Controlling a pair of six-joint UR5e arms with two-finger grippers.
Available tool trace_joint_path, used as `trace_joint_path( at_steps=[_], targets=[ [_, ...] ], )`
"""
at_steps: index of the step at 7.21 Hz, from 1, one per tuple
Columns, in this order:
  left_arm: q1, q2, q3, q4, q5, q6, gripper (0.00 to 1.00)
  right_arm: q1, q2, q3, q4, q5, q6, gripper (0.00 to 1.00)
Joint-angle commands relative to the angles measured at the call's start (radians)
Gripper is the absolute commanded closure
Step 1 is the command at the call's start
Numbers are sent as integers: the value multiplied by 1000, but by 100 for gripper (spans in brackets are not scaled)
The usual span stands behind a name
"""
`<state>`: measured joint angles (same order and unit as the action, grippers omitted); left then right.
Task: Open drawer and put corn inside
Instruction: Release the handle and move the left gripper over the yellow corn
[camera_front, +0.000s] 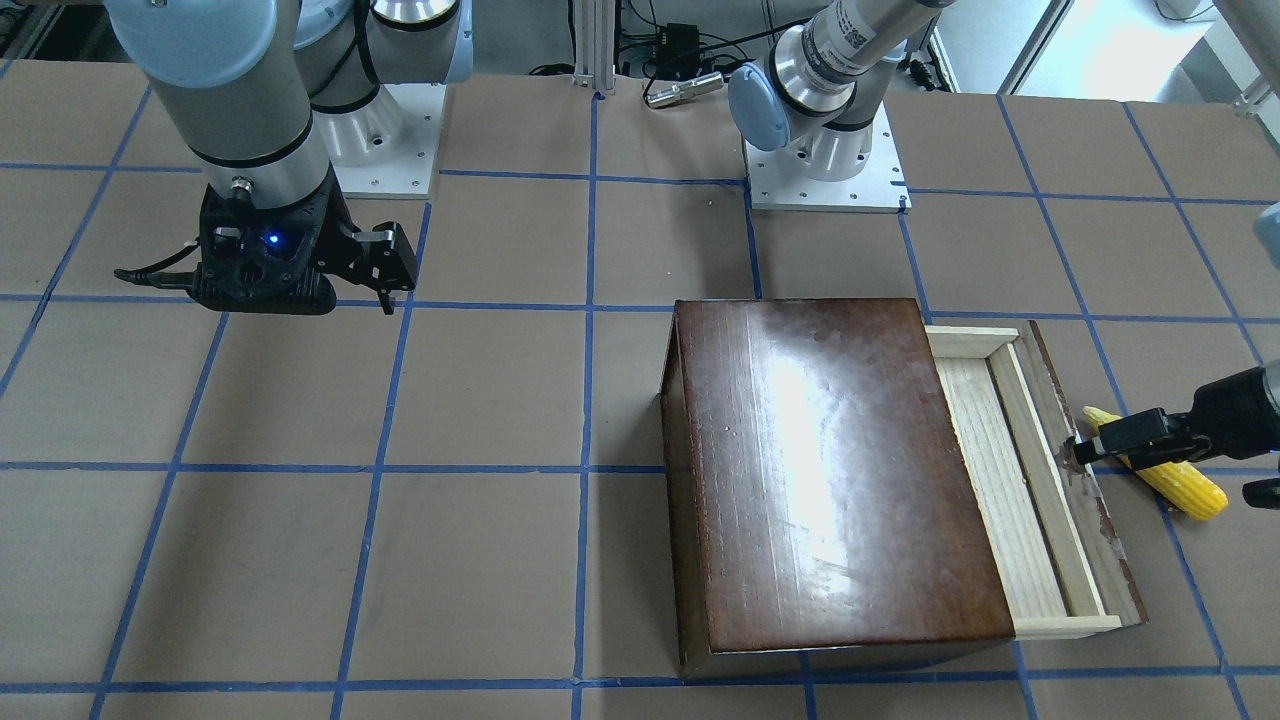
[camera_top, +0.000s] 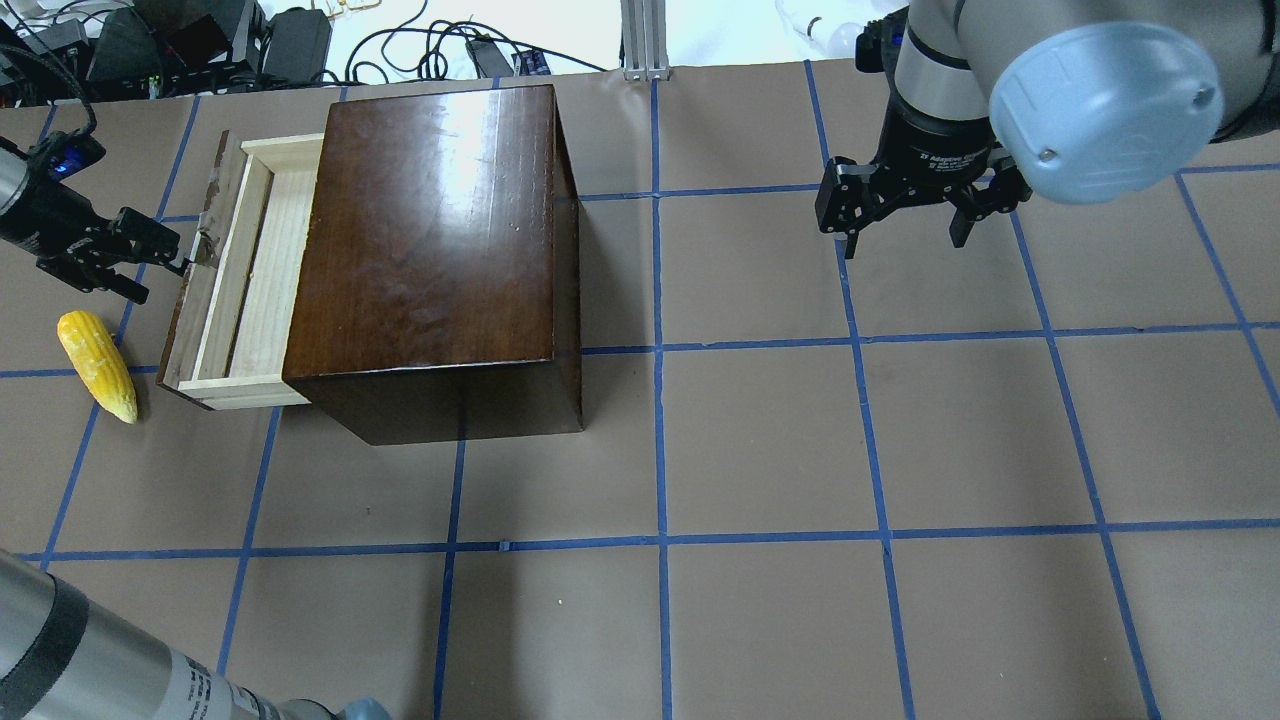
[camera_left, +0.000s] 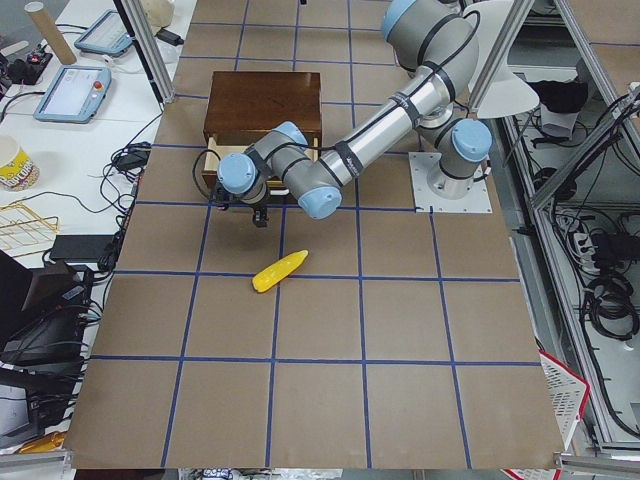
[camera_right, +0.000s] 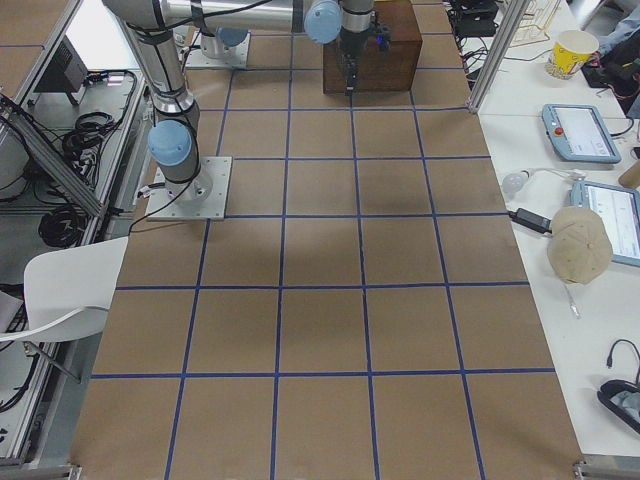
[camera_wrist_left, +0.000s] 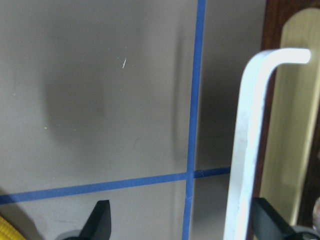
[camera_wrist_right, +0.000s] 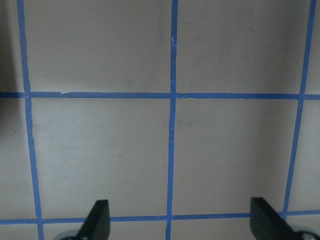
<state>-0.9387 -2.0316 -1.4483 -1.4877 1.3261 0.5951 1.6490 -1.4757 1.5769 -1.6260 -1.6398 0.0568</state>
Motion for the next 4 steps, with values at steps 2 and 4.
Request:
trace_joint_path(
  at_steps=[2,4],
  targets=[
    [67,-4,90,-22,56,-54,0,0,0,0,0,0,0,0],
    [107,-19,76,76,96,-200,0,0,0,0,0,0,0,0]
  ],
)
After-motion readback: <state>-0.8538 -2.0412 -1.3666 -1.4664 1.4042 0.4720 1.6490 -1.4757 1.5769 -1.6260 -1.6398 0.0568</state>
